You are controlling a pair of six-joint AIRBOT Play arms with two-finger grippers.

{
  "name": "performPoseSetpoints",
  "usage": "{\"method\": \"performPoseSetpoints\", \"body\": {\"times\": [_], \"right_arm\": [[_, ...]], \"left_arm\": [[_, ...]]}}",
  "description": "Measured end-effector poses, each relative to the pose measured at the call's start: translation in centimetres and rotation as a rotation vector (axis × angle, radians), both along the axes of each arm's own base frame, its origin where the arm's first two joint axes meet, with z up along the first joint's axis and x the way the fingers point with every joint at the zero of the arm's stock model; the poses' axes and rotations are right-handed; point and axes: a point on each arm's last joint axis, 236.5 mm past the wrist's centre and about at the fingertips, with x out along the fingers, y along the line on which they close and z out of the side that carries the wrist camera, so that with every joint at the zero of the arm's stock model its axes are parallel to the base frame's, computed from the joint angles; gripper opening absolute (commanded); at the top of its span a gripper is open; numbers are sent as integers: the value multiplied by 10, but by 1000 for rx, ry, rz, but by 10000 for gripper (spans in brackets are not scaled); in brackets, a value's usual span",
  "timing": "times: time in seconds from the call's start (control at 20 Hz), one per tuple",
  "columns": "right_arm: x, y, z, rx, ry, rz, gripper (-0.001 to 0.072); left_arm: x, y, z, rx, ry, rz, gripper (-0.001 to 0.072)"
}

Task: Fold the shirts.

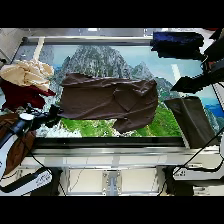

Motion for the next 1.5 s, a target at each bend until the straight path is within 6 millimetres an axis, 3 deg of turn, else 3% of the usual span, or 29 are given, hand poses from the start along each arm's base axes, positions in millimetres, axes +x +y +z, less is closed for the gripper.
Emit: {"method": "performPoseSetpoints", "body": {"times": [0.1, 0.35, 0.5, 0.8, 0.9, 1.1, 1.15, 1.3, 1.4, 1.45, 1.5], "right_arm": [[0, 4, 0, 1, 1, 10, 504], [-5, -6, -13, -39, 26, 12, 505], [-26, -12, -53, 25, 112, -48, 507], [-73, 21, -154, 195, 218, -206, 506], [-79, 32, -172, 201, 217, -224, 505], [-73, 53, -187, 176, 175, -217, 504], [-70, 57, -189, 165, 159, -212, 484], [-64, 71, -193, 139, 126, -193, 279], [-61, 79, -194, 131, 114, -179, 234], [-61, 83, -194, 126, 108, -173, 76], [-60, 86, -194, 127, 106, -168, 17]], "left_arm": [[5, 0, 0, 6, -14, 17, 10], [9, -3, 2, 9, -32, 21, 10], [12, -4, 12, 46, -72, -23, 10], [17, -3, 35, 144, -166, -127, 9], [18, -3, 38, 158, -179, -141, 10], [18, -3, 41, 170, -189, -153, 10], [18, -3, 41, 172, -190, -155, 10], [18, -3, 41, 175, -192, -158, 9], [18, -3, 42, 176, -193, -159, 9], [18, -3, 42, 176, -193, -159, 9], [18, -3, 42, 176, -193, -159, 9]]}}
